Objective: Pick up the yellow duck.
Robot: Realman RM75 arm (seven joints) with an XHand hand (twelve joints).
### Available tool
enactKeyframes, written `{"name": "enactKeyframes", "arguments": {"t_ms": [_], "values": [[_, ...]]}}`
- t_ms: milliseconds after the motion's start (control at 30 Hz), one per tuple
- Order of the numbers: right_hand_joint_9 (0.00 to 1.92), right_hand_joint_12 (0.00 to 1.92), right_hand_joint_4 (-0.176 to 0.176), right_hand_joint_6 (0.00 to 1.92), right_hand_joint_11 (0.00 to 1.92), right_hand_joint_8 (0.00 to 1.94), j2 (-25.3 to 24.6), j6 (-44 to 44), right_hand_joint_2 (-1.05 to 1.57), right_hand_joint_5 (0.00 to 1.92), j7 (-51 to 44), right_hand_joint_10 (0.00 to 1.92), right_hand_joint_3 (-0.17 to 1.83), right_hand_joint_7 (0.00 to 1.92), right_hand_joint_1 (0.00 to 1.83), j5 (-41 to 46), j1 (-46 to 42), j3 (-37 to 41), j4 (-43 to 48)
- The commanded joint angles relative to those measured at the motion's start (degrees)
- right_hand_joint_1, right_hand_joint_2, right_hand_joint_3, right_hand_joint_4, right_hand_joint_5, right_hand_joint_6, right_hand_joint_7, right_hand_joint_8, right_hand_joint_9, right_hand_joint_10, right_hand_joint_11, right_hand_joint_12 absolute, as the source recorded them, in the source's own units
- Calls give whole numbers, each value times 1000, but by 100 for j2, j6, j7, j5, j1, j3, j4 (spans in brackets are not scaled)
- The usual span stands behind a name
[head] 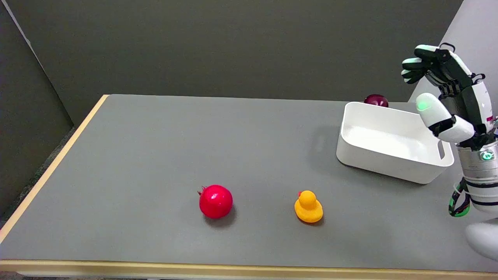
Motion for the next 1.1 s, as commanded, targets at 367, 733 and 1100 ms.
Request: {"name": "enactKeyframes", "arguments": {"t_ms": [367, 733, 1100], "values": [[499, 1705, -48, 610, 443, 749, -219, -969, 684, 338, -2133, 1194, 905, 563, 708, -1760, -819, 543, 434], [378, 1617, -63, 580, 341, 625, -411, -1060, 647, 320, -2866, 1087, 899, 475, 696, -2345, -1231, 164, 1194], [181, 1365, -71, 525, 131, 469, -495, -2036, 631, 287, -3163, 866, 868, 340, 631, -2421, -1428, -609, 1878]]}}
